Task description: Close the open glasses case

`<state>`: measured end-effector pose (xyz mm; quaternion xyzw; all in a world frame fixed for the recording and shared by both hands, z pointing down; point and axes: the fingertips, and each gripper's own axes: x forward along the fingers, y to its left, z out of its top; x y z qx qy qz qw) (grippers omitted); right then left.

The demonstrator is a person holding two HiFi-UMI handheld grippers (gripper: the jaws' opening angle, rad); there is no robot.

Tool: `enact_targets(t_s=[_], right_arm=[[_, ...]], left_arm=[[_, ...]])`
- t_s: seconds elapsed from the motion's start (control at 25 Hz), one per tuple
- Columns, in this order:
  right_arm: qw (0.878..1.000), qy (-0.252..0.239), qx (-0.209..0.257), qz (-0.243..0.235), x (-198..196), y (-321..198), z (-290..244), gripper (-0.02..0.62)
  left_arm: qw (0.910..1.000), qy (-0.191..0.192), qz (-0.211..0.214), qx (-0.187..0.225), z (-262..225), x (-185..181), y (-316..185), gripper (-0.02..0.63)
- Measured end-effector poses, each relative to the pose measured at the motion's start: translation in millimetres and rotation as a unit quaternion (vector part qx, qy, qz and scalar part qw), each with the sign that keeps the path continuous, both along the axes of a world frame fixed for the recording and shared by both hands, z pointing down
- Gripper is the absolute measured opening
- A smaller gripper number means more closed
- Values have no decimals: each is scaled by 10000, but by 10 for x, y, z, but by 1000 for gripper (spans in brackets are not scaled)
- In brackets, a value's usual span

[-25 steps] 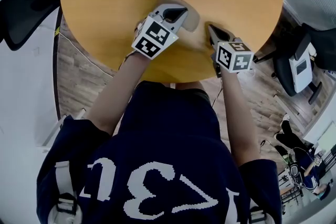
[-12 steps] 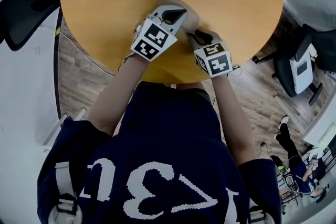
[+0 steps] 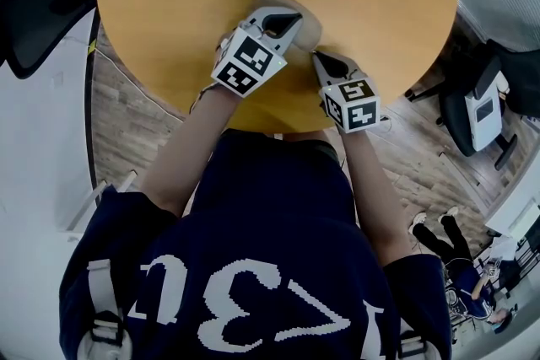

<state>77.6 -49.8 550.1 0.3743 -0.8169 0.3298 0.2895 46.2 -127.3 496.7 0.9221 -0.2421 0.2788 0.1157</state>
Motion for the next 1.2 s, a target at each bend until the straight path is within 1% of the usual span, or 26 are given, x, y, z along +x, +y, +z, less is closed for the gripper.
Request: enact_targets(t_s=[0.16,0.24,0.28,0.36,0.44,0.52,0.68,0.8,0.88,0.96,1.04,1.12,1.2], right_arm=[[9996,-2,79,273,149,-167,5,21],[9996,36,126,257,230,-341,15,21],[9997,95,173,164,249,-451,17,21],[9988,325,321,-197,217,-676,15,21],[9952,567,471,-646,150,-822,4,21],[9920,593,527,-979,114,-819,-26,21],[9843,534,490,-1611,53,-531,-85,21],[9768,360,237,-2096,-129,-116,-88,21],[9734,164,28,-2287,-323,167,-85,21],[9718,-5,-144,-2355,-517,383,-70,21],[9729,-153,-268,-2292,-656,510,-63,21],[9750,-286,-316,-2181,-751,555,-68,21],[9760,-389,-241,-2130,-853,552,-80,21]], left_arm=[[10000,-4,3,29,-4,-6,8,12],[10000,-8,5,46,-6,5,14,12],[10000,-18,5,56,-6,7,14,12],[10000,-25,-8,75,-5,2,6,12],[10000,1,-32,69,-6,-5,-7,12],[10000,61,-34,-22,-11,-15,-1,12],[9985,260,44,-488,-14,-42,102,12],[9979,144,7,-636,5,-110,247,12],[9968,173,-238,-744,-7,-227,325,12],[9929,420,-729,-843,-85,-425,365,12],[9874,611,-1180,-860,-174,-631,419,12],[9838,547,-1406,-965,-152,-762,507,12],[9818,415,-1499,-1087,-65,-811,584,12]])
